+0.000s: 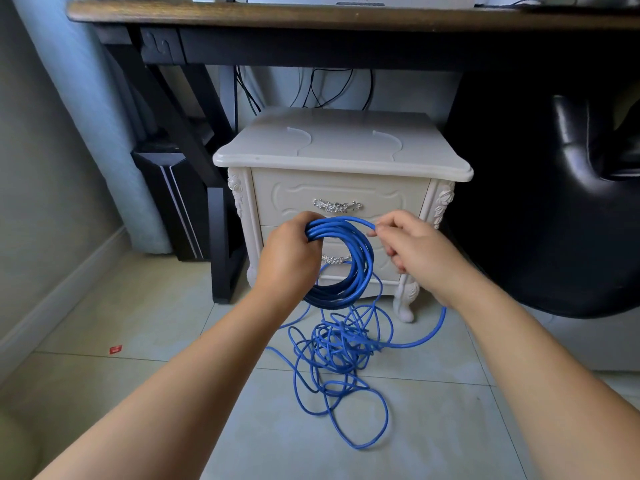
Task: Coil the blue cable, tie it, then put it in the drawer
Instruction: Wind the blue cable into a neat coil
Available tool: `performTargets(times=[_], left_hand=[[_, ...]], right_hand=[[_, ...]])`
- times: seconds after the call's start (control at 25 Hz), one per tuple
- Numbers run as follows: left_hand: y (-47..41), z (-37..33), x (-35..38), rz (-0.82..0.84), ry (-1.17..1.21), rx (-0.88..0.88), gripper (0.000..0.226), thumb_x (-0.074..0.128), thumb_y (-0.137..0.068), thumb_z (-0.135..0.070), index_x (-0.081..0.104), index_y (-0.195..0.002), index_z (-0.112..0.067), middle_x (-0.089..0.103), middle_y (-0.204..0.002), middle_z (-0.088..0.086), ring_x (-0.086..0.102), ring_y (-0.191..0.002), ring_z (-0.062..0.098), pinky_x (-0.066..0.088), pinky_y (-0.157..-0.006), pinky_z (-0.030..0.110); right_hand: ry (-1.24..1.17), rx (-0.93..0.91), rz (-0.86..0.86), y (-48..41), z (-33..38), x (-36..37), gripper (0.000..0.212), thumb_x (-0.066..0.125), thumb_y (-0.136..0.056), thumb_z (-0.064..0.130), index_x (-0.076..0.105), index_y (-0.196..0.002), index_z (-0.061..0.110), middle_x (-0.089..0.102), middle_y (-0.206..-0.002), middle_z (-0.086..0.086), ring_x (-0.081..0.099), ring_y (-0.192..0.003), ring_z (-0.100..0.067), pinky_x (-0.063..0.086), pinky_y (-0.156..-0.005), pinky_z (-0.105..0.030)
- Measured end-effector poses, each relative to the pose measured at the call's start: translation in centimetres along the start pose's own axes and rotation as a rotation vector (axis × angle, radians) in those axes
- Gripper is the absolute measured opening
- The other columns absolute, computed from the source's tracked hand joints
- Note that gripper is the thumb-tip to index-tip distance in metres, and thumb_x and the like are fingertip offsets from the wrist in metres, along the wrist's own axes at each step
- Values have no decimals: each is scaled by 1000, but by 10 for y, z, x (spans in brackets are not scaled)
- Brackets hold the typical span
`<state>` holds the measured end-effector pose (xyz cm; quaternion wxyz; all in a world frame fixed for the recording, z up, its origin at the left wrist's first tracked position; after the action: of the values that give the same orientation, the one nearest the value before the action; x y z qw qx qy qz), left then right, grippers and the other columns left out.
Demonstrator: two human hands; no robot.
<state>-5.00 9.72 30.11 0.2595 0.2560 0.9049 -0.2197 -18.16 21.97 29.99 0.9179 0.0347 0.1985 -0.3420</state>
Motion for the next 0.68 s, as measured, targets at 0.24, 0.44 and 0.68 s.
performTargets(times=[0.24,0.44,0.68], left_hand=[[0,9,-3,-135,389,-147,19,53,-94,-7,69,-96,-17,50,-58,-9,42,-52,11,35,-56,29],[6,17,-4,-259,621,-337,25,50,-97,-11,63,-82,-26,42,-59,0,40,-58,20,38,-53,28],[31,7,27,-131,969,-565,20,46,-100,-14,66,-102,-20,46,-50,-4,56,-40,10,45,-50,22]], right_hand=[[-7,31,15,15,-3,26,46,51,-84,65,46,-102,23,56,-85,2,57,-67,-11,46,-62,-24],[-129,140,86,28,-12,52,25,67,-87,43,58,-99,23,68,-100,-8,72,-81,-20,61,-67,-36],[-501,239,-138,22,-20,56,13,64,-92,26,57,-95,15,76,-88,-11,73,-87,-32,58,-83,-47]])
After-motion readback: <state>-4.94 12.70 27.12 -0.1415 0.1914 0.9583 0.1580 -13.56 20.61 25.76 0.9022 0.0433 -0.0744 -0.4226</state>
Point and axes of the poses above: each hand's wrist, its own y-axis away from the middle knuckle, its own x-axis out of the palm, z = x × y, the point moved 5 cm from there along -y, towards the middle knuckle
